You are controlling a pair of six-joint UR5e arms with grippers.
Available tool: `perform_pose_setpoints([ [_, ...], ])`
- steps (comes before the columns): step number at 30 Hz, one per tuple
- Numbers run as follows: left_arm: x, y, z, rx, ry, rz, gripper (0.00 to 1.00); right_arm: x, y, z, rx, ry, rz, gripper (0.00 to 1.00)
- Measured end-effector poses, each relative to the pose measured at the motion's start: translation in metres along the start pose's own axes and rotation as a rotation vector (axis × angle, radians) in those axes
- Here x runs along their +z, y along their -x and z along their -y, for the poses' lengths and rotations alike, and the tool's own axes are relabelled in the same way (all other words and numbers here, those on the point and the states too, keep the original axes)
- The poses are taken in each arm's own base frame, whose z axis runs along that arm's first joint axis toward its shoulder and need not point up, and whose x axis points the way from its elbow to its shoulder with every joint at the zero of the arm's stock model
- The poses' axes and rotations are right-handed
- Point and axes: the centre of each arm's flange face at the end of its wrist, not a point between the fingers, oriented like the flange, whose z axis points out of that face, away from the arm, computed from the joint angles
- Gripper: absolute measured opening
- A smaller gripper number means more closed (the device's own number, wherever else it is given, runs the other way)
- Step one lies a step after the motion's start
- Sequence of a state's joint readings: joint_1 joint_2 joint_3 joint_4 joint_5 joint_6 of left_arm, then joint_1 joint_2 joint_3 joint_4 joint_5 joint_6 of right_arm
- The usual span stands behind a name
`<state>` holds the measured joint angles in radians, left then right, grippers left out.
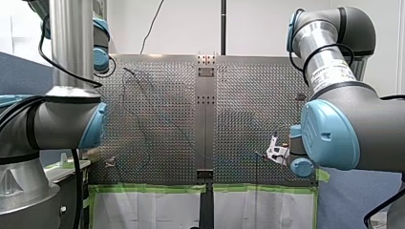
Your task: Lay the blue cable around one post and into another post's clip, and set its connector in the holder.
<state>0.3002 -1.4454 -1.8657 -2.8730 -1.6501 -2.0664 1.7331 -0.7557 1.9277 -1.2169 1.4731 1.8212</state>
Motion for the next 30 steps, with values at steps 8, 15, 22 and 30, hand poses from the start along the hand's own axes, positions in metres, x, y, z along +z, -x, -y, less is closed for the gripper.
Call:
perform_pose_setpoints([
  [8,-0.018,0.033,0.026,0.04,-0.081,-0.002,0.96,0.0,0.0,0.0,0.0,-0.001,0.001,0.02],
  [15,-0.036,0.061,0.051,0.093,-0.155,0.004,0.96,0.0,0.0,0.0,0.0,0.0,0.002,0.02],
  [22,-0.058,0.095,0.08,0.148,-0.243,0.025,0.96,0.0,0.0,0.0,0.0,0.001,0.004,0.02],
  [30,-0.068,0.09,0.09,0.171,-0.256,-0.04,0.96,0.0,0.0,0.0,0.0,0.0,0.004,0.02],
])
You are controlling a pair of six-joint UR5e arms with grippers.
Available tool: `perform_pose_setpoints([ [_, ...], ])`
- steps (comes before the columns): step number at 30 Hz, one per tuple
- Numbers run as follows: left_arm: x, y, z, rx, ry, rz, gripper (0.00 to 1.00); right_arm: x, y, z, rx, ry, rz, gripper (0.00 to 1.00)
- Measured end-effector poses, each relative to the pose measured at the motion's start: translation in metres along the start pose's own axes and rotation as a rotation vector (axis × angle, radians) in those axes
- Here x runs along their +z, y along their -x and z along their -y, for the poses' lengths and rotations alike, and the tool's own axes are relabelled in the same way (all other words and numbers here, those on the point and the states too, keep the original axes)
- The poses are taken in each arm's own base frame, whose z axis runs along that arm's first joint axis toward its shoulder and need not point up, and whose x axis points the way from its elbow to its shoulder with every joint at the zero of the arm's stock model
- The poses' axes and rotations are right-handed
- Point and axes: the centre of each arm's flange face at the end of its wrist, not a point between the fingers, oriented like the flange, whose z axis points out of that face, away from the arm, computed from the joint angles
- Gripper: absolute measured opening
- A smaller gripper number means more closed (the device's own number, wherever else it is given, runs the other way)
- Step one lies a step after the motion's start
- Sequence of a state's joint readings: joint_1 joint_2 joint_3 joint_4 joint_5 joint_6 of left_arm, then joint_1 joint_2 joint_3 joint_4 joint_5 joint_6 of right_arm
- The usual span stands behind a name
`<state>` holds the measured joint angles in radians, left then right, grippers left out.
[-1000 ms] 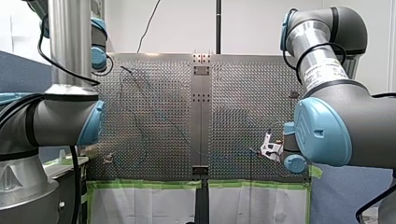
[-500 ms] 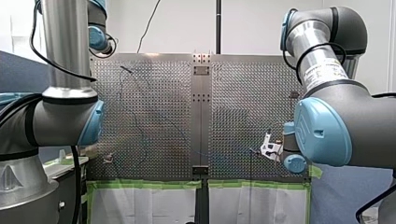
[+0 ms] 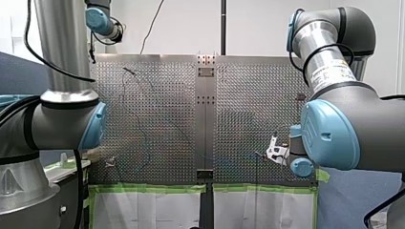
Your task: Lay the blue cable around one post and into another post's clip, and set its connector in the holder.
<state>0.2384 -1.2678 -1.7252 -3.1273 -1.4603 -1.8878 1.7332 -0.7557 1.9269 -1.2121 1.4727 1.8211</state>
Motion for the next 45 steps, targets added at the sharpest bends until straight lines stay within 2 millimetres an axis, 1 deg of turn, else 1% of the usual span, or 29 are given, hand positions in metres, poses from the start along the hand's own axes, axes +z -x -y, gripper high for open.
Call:
perform_pose_setpoints([
  [8,0.002,-0.044,0.005,0.007,0.046,-0.142,0.96,0.0,0.0,0.0,0.0,-0.001,0.0,0.02],
  [10,0.0,-0.048,0.009,0.015,0.052,-0.162,0.96,0.0,0.0,0.0,0.0,-0.001,0.001,0.02],
  [15,-0.011,-0.043,0.014,0.026,0.079,-0.176,0.96,0.0,0.0,0.001,0.0,-0.001,0.001,0.02],
  [21,-0.013,-0.047,0.011,0.043,0.118,-0.224,0.96,0.0,0.0,0.001,-0.001,-0.001,0.002,0.02],
  [25,-0.018,-0.046,0.011,0.047,0.126,-0.249,0.96,0.0,0.0,0.001,-0.001,0.0,0.002,0.02],
  [35,-0.024,-0.033,0.019,0.037,0.104,-0.304,0.96,0.0,0.0,0.001,0.0,0.0,0.001,0.02],
  [45,-0.036,-0.036,0.019,0.033,0.124,-0.395,0.96,0.0,0.0,0.0,0.0,0.002,0.001,0.02],
])
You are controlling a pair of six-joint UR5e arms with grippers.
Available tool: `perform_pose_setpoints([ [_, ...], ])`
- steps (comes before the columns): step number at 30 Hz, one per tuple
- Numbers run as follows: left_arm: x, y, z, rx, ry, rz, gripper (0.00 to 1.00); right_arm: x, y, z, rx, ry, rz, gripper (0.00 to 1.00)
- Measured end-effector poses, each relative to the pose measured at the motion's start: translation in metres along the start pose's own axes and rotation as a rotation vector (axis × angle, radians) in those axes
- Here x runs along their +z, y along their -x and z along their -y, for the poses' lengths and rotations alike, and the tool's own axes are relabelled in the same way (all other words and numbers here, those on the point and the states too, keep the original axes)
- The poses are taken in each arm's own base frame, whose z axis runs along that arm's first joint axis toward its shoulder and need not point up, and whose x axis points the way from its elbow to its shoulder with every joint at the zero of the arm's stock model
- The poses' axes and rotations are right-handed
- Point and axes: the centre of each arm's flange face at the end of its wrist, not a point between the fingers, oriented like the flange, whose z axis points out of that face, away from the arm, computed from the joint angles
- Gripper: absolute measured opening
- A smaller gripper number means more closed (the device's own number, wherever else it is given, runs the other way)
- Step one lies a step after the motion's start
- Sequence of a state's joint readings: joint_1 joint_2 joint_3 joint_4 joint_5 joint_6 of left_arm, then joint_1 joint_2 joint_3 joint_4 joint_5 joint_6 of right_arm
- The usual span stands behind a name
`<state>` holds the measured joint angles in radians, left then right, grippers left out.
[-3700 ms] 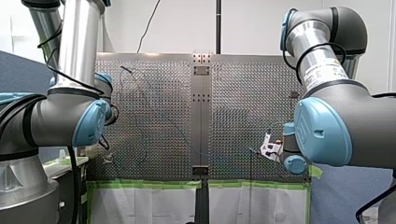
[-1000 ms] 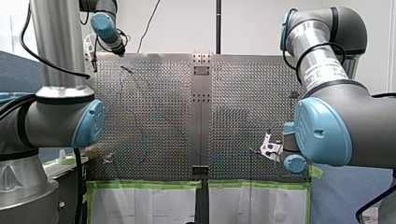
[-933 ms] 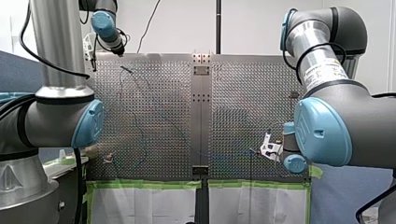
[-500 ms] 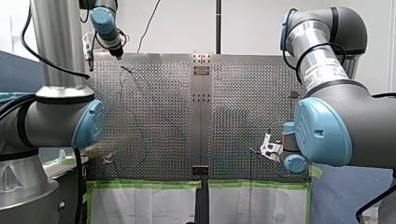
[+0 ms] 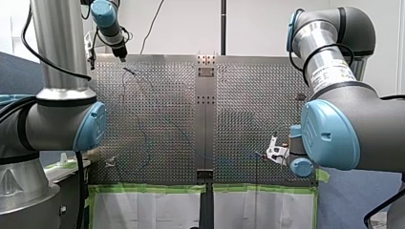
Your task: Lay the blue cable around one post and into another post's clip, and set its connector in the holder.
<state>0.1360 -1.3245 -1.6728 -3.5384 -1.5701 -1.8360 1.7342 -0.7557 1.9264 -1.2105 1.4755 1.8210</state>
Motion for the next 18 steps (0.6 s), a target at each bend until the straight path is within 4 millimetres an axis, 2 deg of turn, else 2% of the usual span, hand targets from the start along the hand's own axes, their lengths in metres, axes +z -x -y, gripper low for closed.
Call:
perform_pose_setpoints([
  [18,-0.014,-0.01,-0.009,0.018,0.1,-0.099,0.96,0.0,0.0,0.0,0.0,0.002,0.002,0.02],
])
